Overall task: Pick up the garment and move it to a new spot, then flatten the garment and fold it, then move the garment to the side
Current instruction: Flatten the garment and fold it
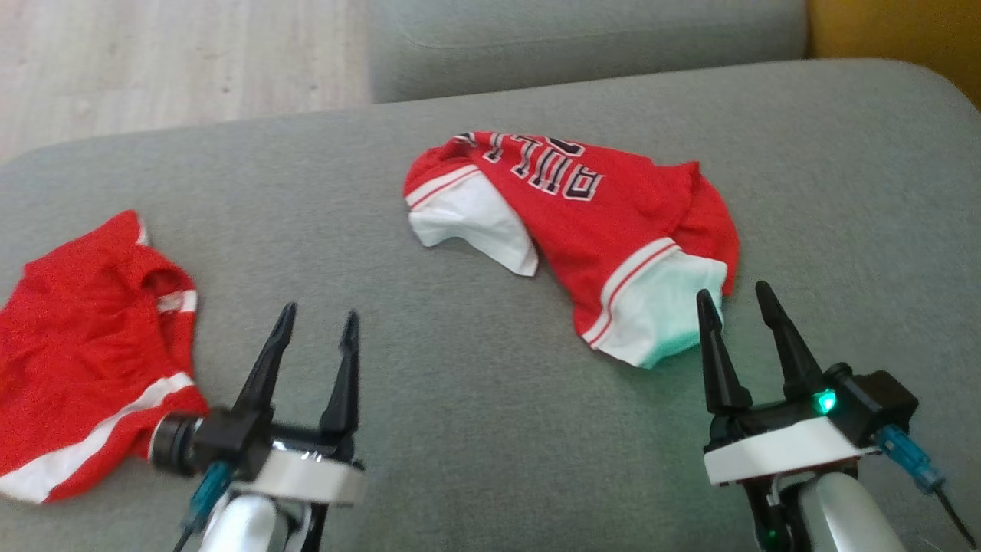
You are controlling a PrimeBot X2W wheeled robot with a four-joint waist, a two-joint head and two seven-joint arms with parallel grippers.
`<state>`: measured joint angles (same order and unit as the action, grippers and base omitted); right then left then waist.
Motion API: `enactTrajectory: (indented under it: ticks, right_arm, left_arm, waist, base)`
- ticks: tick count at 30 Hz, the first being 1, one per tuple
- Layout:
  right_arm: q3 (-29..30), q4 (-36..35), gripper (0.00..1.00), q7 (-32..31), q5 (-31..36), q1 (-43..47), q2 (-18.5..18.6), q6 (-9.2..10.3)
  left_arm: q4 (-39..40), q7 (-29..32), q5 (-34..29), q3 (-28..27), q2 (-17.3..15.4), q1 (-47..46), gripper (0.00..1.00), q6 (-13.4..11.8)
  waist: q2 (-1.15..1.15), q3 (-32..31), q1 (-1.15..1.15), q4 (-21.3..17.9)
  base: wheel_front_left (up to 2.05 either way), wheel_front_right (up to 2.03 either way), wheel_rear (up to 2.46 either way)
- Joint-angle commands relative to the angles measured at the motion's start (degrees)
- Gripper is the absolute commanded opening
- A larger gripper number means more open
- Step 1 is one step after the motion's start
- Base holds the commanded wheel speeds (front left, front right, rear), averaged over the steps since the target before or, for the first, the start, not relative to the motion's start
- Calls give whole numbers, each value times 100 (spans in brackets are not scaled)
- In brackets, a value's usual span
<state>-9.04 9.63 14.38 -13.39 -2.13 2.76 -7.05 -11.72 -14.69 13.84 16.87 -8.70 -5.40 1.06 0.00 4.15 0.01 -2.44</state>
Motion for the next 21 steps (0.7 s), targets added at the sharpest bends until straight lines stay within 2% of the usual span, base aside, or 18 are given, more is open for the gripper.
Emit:
enactTrajectory:
  ticks: [1,6,11,16,21]
  right_arm:
    - [-94,-181,100,62,41,-259,11,-44]
    - [-38,-189,100,62,81,-329,11,-44]
    - [47,-217,100,62,105,-361,11,-44]
    - [44,-207,100,62,187,-393,11,-44]
    - [31,-210,100,62,393,-531,11,-44]
  left_arm:
    - [120,-30,-65,-145,16,-412,100,35]
    - [-120,-30,-198,-94,182,-758,100,89]
    - [-38,-30,-271,-254,281,-775,100,61]
    - [34,-30,-343,-428,316,-522,100,98]
    - [73,-30,-503,-445,366,-435,100,148]
  waist:
    - [0,68,-1,-105]
    - [0,201,-1,-284]
    - [0,249,-1,-270]
    - [0,229,-1,-99]
    - [0,252,-1,262]
  base:
    - [0,0,0]
    - [0,0,0]
    - [0,0,0]
    - [0,0,0]
    - [0,0,0]
